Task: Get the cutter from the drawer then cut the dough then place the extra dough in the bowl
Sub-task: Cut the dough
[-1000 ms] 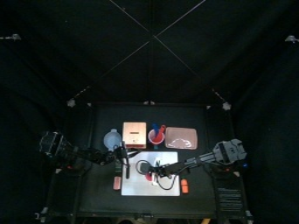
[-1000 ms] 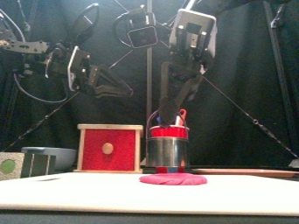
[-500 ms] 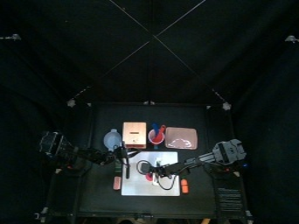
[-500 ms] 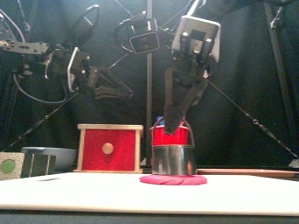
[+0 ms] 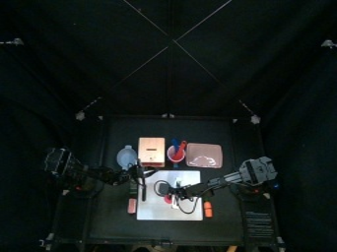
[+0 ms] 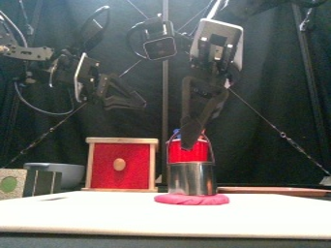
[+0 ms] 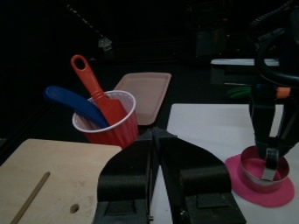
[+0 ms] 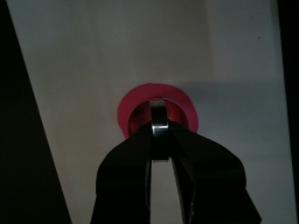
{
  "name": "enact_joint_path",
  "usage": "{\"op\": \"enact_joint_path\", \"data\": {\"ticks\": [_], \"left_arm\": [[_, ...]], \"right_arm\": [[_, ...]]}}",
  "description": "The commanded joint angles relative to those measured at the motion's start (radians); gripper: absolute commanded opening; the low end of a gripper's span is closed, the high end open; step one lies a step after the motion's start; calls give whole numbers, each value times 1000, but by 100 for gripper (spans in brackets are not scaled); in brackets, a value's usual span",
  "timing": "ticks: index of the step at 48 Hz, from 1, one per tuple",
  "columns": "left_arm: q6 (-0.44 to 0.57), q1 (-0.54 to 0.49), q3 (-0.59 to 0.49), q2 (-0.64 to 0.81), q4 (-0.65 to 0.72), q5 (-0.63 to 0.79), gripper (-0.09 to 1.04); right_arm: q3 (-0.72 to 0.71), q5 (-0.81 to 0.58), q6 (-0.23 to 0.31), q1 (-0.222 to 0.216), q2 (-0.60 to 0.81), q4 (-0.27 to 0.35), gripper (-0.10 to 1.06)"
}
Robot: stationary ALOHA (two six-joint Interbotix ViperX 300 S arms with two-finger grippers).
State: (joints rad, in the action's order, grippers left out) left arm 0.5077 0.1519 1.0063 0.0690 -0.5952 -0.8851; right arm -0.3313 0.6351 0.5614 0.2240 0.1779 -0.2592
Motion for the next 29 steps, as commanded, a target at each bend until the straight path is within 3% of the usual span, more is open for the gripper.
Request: {"op": "enact_joint_path", "data": {"ticks": [1,15,29], "left_arm": [[2,-2,-11,5,0,-9,51],[2,12,-3,5,0,23,53],[5,23,-40,-2,11,25,53]], "right_arm": [[3,-2,0,-2,-18,3,55],[-23,-43,-8,-2,-75,-9,71],[-98,-140,-6,-3,-169,-17,72]]}}
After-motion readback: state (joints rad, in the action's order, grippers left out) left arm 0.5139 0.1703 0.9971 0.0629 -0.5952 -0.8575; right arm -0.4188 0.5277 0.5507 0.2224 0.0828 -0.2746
